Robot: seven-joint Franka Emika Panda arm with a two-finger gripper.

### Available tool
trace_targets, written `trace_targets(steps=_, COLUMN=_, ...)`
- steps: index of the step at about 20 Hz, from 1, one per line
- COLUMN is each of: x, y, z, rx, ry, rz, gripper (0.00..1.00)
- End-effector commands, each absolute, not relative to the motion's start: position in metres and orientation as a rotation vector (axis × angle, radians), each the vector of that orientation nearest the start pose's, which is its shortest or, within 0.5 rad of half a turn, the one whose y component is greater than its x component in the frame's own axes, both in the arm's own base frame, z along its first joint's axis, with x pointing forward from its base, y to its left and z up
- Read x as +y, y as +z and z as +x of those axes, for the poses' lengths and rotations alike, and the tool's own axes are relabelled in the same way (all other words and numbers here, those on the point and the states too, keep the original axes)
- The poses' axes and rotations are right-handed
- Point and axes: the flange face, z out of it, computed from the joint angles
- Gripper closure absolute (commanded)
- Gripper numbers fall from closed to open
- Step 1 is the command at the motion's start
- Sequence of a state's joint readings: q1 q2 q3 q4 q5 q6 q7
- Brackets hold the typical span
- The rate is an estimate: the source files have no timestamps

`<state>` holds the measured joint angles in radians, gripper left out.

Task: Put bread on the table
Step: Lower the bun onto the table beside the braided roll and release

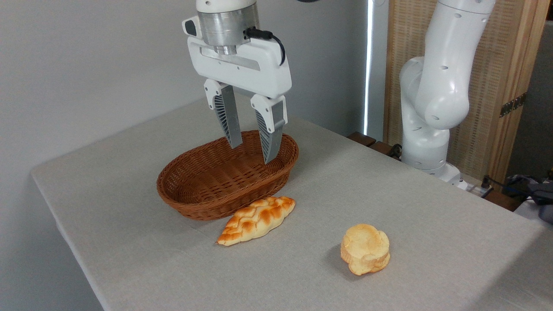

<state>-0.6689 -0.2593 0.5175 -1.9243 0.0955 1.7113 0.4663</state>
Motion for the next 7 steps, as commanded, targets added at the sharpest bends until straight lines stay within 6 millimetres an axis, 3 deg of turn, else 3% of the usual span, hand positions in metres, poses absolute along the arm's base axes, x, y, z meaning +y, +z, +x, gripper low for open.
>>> trace_targets(steps=1, x=-0.0252, y=0.5999, z=0.4972, rx=0.967, ry=-0.124, rz=-3.056, gripper=0.0)
trace_targets(steps=7, x=-0.0208, y=0.603, z=0.4956, rx=0.96, ry=-0.153, rz=-3.115, gripper=0.0)
